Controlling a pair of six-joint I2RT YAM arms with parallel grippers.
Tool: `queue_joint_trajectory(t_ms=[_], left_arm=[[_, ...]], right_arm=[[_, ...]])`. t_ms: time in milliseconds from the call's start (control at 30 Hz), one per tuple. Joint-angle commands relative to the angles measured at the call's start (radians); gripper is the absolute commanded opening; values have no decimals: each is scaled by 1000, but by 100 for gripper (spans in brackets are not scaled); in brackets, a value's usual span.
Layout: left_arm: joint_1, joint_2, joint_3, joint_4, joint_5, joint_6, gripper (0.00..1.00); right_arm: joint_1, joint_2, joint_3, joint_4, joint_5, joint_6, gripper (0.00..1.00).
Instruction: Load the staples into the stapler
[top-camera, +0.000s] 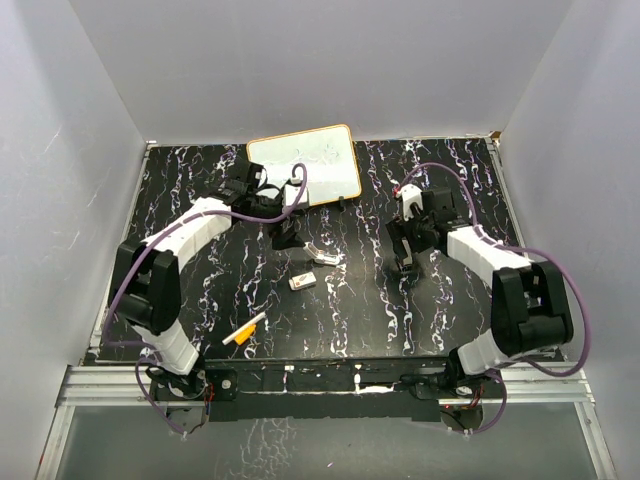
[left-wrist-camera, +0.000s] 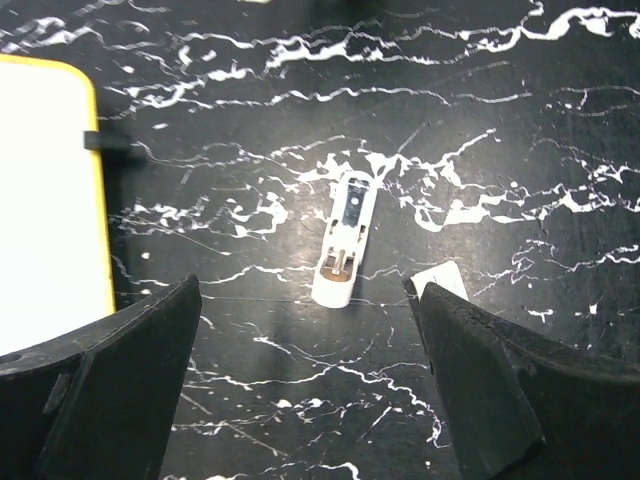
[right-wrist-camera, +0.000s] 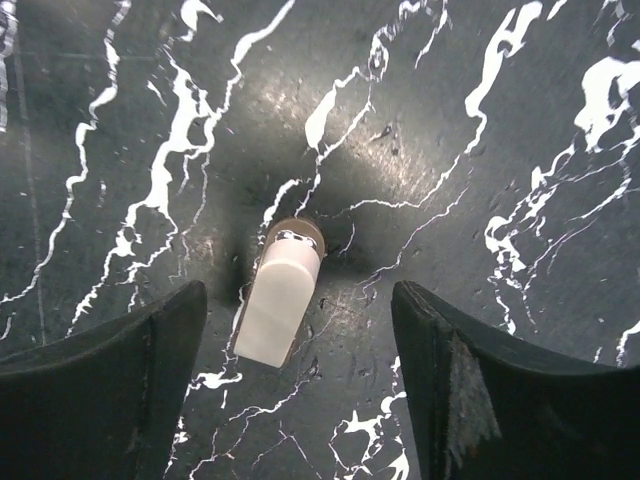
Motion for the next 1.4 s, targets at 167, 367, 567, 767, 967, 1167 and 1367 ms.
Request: queue_joint_trajectory(t_ms=[167,367,567,767,967,1167,1367], left_arm=[[-4,-93,-10,-16,-24,-47,90],[-7,-83,13,32,-9,-156,89],[-84,-43,25,139,90,-328,88],[-144,9,48,335,142,-603,88],[-200,33,65,298,130,-577,86],[-204,18,20,319,170,-571,62],[-191,4,8,283,198,-498,0]], right_arm=[[3,88,102,-47,32,2,44],[3,26,165,-111,-182,-128,8],[5,-73,192,-129,-793,-359,8],[96,-54,238,-103,-961,-382,8],[147,-42,257,-95,-997,-374,8],[152,-82,194,18,-988,-311,8],[110,-133,111,132,-972,-221,8]])
